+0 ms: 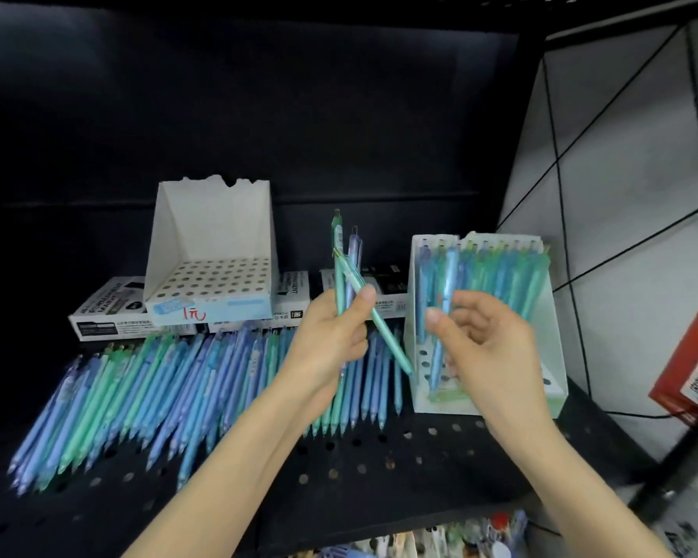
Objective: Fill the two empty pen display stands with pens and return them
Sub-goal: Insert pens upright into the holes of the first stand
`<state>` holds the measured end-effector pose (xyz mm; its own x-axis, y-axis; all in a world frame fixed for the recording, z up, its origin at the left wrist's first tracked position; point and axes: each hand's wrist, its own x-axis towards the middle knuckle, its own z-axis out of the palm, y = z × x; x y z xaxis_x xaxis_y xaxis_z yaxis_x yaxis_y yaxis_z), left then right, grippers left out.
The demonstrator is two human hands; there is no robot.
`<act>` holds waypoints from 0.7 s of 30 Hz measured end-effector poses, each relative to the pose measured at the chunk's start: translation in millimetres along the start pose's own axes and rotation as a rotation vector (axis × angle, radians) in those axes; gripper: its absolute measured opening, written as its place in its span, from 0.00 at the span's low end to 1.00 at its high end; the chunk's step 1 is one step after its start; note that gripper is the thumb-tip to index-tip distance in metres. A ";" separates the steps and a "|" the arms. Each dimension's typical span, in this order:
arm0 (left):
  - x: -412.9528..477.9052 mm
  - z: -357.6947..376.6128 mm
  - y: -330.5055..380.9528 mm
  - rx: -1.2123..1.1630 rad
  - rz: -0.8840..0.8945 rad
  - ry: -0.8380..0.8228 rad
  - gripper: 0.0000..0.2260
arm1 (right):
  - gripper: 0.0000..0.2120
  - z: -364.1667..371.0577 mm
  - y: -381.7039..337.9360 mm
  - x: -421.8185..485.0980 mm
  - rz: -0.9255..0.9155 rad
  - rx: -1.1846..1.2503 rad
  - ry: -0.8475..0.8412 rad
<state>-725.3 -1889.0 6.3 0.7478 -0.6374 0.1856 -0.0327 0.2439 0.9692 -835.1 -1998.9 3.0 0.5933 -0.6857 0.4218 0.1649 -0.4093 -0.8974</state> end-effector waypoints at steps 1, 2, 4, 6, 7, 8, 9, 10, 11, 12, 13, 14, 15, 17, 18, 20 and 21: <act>1.7 -0.1 -0.1 0.003 -0.001 -0.005 0.11 | 0.03 -8.9 -1.6 2.4 0.000 0.003 0.030; 3.7 0.3 -0.1 0.008 -0.001 -0.013 0.11 | 0.05 -18.5 -1.6 5.3 -0.016 -0.017 0.066; 7.8 1.4 -0.1 0.037 0.003 -0.033 0.11 | 0.11 -36.5 -0.6 12.8 -0.050 -0.099 0.120; 12.1 4.1 1.2 0.063 0.007 -0.053 0.11 | 0.12 -49.7 -0.2 20.1 -0.084 -0.189 0.146; 14.3 5.7 1.7 0.070 0.008 -0.057 0.11 | 0.10 -53.6 0.1 23.3 -0.102 -0.218 0.148; 16.1 7.5 2.0 0.069 0.008 -0.057 0.10 | 0.07 -56.8 1.0 26.5 -0.118 -0.235 0.148; 17.4 9.4 2.0 0.062 0.006 -0.054 0.10 | 0.04 -58.9 1.7 29.0 -0.131 -0.244 0.145; 18.0 11.1 1.3 0.052 0.002 -0.051 0.10 | 0.05 -60.4 3.6 31.2 -0.145 -0.255 0.146; 17.8 12.5 0.0 0.040 -0.003 -0.048 0.10 | 0.07 -61.2 5.7 33.0 -0.153 -0.267 0.147; 17.0 13.8 -1.8 0.031 -0.012 -0.047 0.10 | 0.08 -62.1 8.4 34.7 -0.152 -0.286 0.151; 15.6 14.5 -3.5 0.028 -0.020 -0.048 0.10 | 0.08 -62.4 10.9 36.3 -0.145 -0.310 0.155; 14.3 14.9 -5.1 0.029 -0.024 -0.053 0.10 | 0.06 -62.5 13.6 37.9 -0.139 -0.337 0.155; 12.8 14.9 -6.4 0.031 -0.024 -0.057 0.10 | 0.05 -62.6 16.7 40.0 -0.132 -0.364 0.153; 11.0 13.9 -7.5 0.032 -0.014 -0.058 0.10 | 0.04 -62.0 21.3 43.9 -0.124 -0.405 0.132; 10.7 13.4 -7.7 0.028 -0.010 -0.058 0.11 | 0.06 -60.9 23.1 45.9 -0.122 -0.427 0.111; 10.4 13.1 -7.9 0.020 -0.010 -0.059 0.10 | 0.07 -57.7 24.9 48.8 -0.124 -0.482 0.053; 10.3 13.4 -7.9 0.019 -0.011 -0.062 0.10 | 0.08 -55.6 24.9 49.8 -0.133 -0.515 0.030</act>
<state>-726.2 -1907.3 2.7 0.7059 -0.6841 0.1836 -0.0377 0.2225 0.9742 -845.2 -2076.6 8.9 0.5693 -0.6220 0.5377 -0.1758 -0.7310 -0.6594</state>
